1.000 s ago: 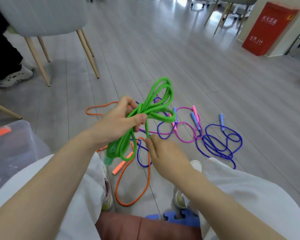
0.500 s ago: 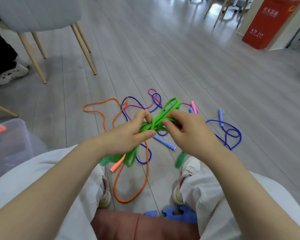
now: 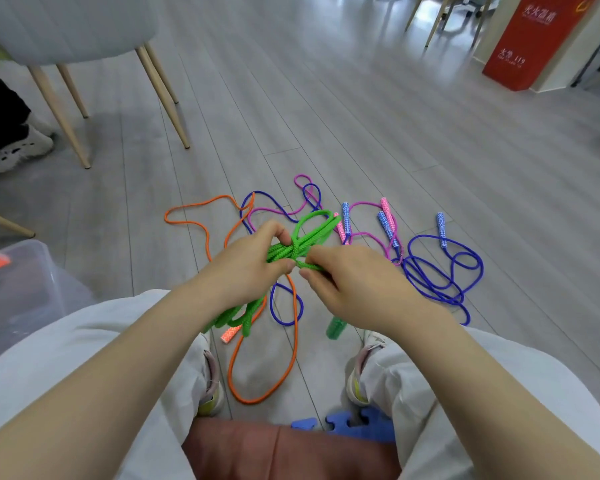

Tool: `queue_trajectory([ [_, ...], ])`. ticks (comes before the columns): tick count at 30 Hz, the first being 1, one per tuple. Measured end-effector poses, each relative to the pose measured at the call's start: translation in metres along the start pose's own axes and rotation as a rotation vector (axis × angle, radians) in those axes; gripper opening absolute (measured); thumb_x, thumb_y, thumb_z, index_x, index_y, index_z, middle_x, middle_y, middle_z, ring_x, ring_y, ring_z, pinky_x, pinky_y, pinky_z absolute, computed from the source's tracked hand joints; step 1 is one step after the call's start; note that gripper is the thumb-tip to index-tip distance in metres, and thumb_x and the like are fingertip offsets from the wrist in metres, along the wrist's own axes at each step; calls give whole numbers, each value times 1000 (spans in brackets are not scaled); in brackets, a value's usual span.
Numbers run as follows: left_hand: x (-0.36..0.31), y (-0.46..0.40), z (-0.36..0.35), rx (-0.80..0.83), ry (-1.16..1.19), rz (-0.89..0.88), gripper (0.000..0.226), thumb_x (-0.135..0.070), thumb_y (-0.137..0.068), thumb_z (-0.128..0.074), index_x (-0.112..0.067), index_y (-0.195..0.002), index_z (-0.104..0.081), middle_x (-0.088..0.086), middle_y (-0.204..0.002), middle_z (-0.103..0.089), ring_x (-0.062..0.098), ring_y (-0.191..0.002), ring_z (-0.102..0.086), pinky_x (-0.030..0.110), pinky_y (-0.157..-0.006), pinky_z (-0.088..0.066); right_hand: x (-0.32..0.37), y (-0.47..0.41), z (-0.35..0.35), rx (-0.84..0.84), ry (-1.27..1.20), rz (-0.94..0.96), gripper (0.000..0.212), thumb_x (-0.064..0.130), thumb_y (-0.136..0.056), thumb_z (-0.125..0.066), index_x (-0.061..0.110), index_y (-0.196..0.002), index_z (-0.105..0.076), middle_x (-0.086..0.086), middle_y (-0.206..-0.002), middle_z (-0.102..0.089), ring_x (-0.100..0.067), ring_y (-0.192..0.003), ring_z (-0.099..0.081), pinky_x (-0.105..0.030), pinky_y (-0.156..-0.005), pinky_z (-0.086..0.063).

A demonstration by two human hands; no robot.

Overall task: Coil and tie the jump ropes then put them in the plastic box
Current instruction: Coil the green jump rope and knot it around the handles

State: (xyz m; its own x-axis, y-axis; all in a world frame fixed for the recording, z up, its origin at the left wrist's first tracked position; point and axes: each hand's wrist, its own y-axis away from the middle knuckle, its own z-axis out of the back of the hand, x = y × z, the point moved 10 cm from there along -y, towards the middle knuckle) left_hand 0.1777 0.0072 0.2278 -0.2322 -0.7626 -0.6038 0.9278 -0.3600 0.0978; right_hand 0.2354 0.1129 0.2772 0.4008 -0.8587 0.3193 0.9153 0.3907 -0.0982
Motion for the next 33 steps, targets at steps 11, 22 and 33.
queue_trajectory([
  [11, -16, 3, 8, -54, -34, -75, 26, -38, -85, -68, -36, -95, -44, 3, -79, -63, 20, -71, -55, 35, -64, -42, -13, 7, 23, -77, -97, -2, 24, 34, -94, -54, 19, -76, -52, 5, -57, -44, -14, -57, -41, -33, -52, -34],
  [22, -76, 32, -40, 383, 142, -364, 24, -30, -82, -75, -30, -97, -57, -29, -85, -57, -19, -79, -51, 7, -71, -35, -51, 4, 30, 173, -600, -78, 25, 36, -74, -79, 14, -71, -69, 3, -53, -48, -6, -52, -39, -19, -52, -33],
  [33, -100, 43, 16, 312, 1010, -349, 34, 5, -72, -74, -23, -81, -58, 7, -69, -70, 14, -55, -65, 21, -50, -49, -76, -10, -28, 181, -1622, -270, 45, 2, -99, -39, 14, -73, -74, -4, -65, -68, -18, -65, -62, -22, -51, -51],
])
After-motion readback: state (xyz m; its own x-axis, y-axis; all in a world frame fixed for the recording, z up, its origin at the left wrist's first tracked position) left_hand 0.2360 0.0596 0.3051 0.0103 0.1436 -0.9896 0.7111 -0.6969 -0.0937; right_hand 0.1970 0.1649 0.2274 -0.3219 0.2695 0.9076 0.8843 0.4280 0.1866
